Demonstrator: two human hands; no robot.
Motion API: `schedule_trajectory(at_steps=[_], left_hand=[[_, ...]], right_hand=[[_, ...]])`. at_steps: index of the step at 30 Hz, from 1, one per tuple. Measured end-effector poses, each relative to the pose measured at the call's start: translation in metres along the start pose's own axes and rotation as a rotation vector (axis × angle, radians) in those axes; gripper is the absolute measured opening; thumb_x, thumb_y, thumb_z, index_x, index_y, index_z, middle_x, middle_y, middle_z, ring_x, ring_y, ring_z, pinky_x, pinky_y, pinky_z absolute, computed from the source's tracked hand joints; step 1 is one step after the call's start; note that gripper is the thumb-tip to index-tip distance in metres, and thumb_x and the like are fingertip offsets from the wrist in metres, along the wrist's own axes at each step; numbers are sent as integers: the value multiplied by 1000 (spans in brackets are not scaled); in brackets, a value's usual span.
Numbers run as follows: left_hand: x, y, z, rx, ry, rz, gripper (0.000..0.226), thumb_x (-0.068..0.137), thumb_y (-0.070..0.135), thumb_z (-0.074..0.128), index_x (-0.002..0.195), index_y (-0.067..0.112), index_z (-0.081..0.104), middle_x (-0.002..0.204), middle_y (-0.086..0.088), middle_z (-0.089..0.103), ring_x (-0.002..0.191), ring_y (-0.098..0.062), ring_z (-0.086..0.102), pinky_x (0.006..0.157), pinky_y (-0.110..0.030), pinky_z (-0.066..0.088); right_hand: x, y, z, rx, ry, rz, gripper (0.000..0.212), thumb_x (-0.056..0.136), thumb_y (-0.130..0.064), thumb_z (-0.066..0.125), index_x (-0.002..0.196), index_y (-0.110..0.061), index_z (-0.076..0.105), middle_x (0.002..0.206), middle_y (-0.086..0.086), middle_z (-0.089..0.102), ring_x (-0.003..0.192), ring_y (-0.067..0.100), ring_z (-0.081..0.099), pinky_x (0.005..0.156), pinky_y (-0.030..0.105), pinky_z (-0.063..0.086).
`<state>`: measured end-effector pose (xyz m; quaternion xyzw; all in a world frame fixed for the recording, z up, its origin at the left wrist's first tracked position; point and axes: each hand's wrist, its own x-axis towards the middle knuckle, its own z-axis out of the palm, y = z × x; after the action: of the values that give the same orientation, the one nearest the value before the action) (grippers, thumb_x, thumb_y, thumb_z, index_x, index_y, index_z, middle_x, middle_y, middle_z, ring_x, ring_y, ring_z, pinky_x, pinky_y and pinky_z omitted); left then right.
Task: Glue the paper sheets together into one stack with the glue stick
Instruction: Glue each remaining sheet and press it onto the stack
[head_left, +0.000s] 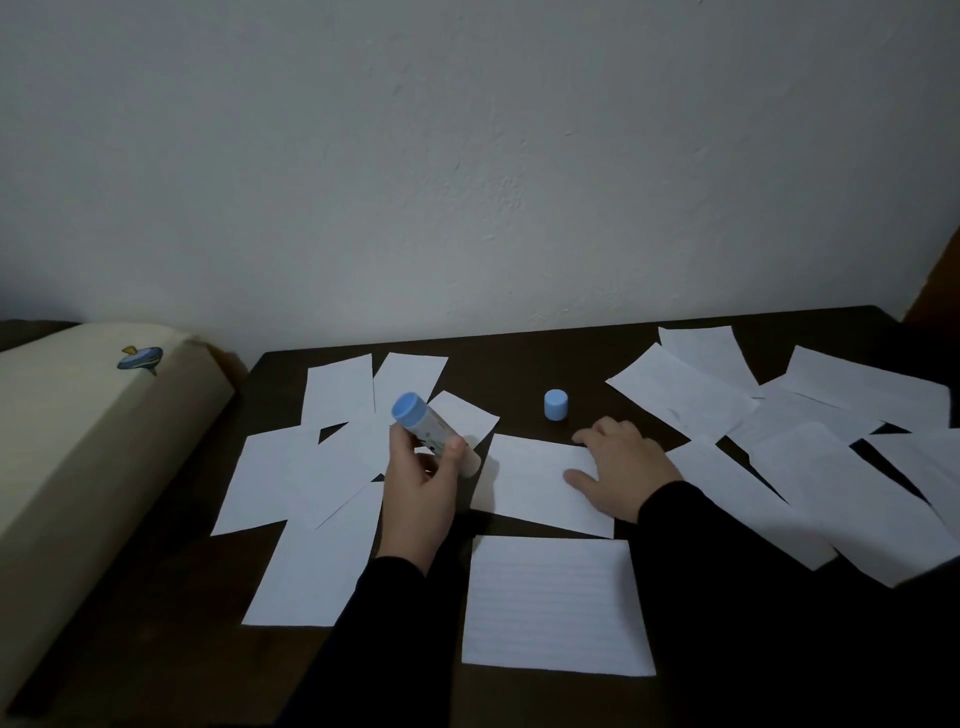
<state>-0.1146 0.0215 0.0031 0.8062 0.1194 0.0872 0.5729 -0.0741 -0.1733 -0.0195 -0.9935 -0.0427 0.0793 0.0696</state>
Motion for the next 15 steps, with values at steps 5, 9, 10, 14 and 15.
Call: schedule_trajectory(at_steps=[5, 9, 10, 14, 15], left_hand=[[2, 3, 4, 31, -20, 28, 52, 94, 30, 57, 140, 28, 31, 141, -3, 45, 106, -11, 42, 94, -34, 46], [4, 7, 4, 29, -20, 58, 48, 93, 29, 58, 135, 27, 34, 138, -4, 47, 111, -15, 47, 93, -32, 46], [5, 8, 4, 23, -23, 53, 49, 93, 29, 58, 136, 27, 34, 138, -4, 47, 115, -18, 48, 94, -34, 46], [5, 11, 4, 3, -38, 70, 46, 94, 29, 57, 134, 28, 34, 136, -2, 47, 115, -16, 46, 92, -33, 46], [4, 12, 4, 4, -42, 79, 46, 94, 29, 57, 134, 29, 33, 135, -2, 47, 113, -14, 46, 89, -30, 45]], right_hand=[[26, -16, -3, 61, -146, 139, 56, 91, -37, 61, 141, -21, 39, 136, 6, 40, 120, 21, 46, 99, 35, 44], [37, -17, -10, -9, -206, 175, 43, 87, -37, 64, 125, -21, 51, 117, 0, 55, 107, 17, 55, 100, 37, 42], [38, -16, -12, -38, -189, 173, 37, 87, -40, 63, 118, -22, 54, 109, -2, 58, 104, 16, 55, 101, 38, 40], [36, -1, -17, 39, -120, 183, 22, 93, -46, 48, 96, -25, 54, 92, -5, 56, 102, 16, 55, 100, 38, 39], [34, 4, -16, 66, -129, 187, 21, 94, -43, 45, 93, -24, 53, 92, -4, 55, 102, 17, 55, 98, 37, 41]])
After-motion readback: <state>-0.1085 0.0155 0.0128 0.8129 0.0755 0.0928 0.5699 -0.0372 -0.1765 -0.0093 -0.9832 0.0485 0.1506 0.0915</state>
